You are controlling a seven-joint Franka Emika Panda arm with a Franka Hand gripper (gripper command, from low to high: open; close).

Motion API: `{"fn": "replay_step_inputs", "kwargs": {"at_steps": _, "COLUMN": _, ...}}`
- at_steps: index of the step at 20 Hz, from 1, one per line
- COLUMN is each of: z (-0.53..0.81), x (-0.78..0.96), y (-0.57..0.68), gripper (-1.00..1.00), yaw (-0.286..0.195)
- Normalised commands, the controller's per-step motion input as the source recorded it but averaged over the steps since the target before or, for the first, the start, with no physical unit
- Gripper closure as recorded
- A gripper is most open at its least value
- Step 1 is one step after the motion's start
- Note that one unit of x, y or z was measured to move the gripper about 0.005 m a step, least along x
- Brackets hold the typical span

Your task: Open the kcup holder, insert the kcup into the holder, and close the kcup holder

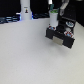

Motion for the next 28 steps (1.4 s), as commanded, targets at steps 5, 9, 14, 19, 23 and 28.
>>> {"fn": "replay_step_inputs", "kwargs": {"at_steps": 5, "z": 0.03, "x": 0.04, "y": 0.6, "gripper": 1.0, "yaw": 0.06}}
{"fn": "replay_step_inputs", "kwargs": {"at_steps": 9, "z": -0.01, "x": -0.03, "y": 0.54, "gripper": 1.0, "yaw": 0.078}}
{"fn": "replay_step_inputs", "kwargs": {"at_steps": 14, "z": -0.03, "x": -0.08, "y": 0.49, "gripper": 1.0, "yaw": 0.095}}
{"fn": "replay_step_inputs", "kwargs": {"at_steps": 19, "z": -0.06, "x": -0.26, "y": 0.4, "gripper": 1.0, "yaw": 0.125}}
{"fn": "replay_step_inputs", "kwargs": {"at_steps": 23, "z": -0.13, "x": -0.35, "y": 0.23, "gripper": 1.0, "yaw": 0.126}}
{"fn": "replay_step_inputs", "kwargs": {"at_steps": 28, "z": -0.24, "x": -0.22, "y": 0.02, "gripper": 1.0, "yaw": 0.053}}
